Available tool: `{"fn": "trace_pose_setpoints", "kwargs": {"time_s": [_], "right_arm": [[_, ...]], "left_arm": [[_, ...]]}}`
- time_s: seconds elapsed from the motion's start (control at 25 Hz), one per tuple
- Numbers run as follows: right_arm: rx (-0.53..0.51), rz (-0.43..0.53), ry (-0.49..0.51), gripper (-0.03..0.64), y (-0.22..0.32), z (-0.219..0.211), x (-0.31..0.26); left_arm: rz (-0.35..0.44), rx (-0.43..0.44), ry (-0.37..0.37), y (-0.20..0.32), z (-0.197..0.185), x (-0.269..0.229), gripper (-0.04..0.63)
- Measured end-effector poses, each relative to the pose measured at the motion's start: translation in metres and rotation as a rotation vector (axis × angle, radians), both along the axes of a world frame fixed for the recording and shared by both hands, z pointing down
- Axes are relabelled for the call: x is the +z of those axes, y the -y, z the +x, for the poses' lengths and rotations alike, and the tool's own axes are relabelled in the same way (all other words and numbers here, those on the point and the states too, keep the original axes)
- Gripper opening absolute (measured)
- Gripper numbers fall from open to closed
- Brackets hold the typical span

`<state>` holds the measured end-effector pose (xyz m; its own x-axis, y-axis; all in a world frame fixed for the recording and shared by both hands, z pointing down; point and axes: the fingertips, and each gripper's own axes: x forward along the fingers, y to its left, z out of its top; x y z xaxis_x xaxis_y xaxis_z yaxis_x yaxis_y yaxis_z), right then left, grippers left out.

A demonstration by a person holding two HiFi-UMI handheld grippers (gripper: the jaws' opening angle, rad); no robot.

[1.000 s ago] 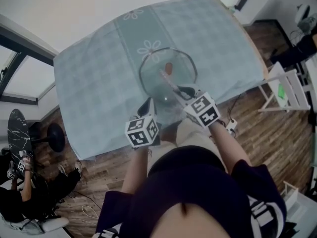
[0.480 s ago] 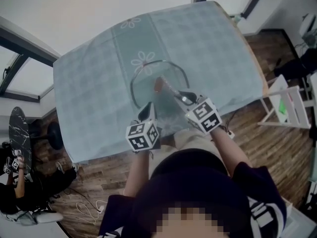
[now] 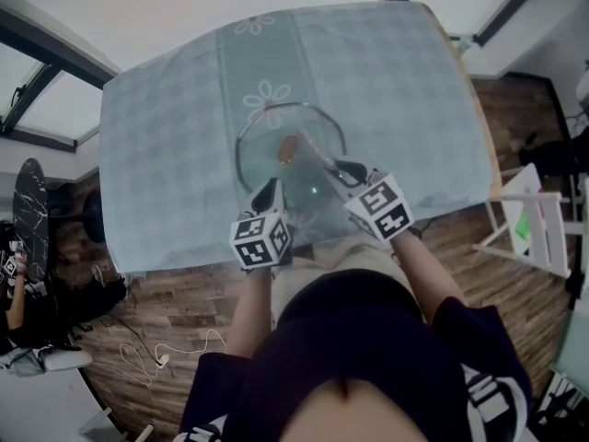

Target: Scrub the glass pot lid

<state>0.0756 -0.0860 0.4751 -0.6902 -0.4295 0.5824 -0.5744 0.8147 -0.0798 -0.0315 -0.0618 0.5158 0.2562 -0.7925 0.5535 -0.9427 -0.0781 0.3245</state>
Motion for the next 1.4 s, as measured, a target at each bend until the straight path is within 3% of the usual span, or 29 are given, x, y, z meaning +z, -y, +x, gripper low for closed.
{"fn": "trace_pose_setpoints", "kwargs": {"time_s": [0.12, 0.4, 0.6, 0.92, 1.4], "right_arm": [[-0.010, -0.003, 0.012, 0.072, 0.002, 0.005, 0.003], [0.007, -0.031, 0.041, 0.072, 0.006, 0.018, 0.010], [0.025, -0.033, 0.049, 0.072, 0.014, 0.026, 0.009], [0.057, -0.057, 0.050, 0.072, 0.022, 0.039, 0.016], [0.108, -0.094, 0.048, 0.072, 0.047, 0.043, 0.026]], "left_arm": [[-0.009, 0.004, 0.002, 0.001, 0.007, 0.005, 0.019], [-0.037, 0.054, 0.048, 0.017, 0.023, 0.014, 0.185], [-0.061, 0.062, 0.080, 0.036, 0.021, 0.024, 0.241], [-0.101, 0.109, 0.205, 0.070, 0.017, 0.046, 0.267], [-0.171, 0.179, 0.265, 0.095, 0.024, 0.080, 0.265]]}}
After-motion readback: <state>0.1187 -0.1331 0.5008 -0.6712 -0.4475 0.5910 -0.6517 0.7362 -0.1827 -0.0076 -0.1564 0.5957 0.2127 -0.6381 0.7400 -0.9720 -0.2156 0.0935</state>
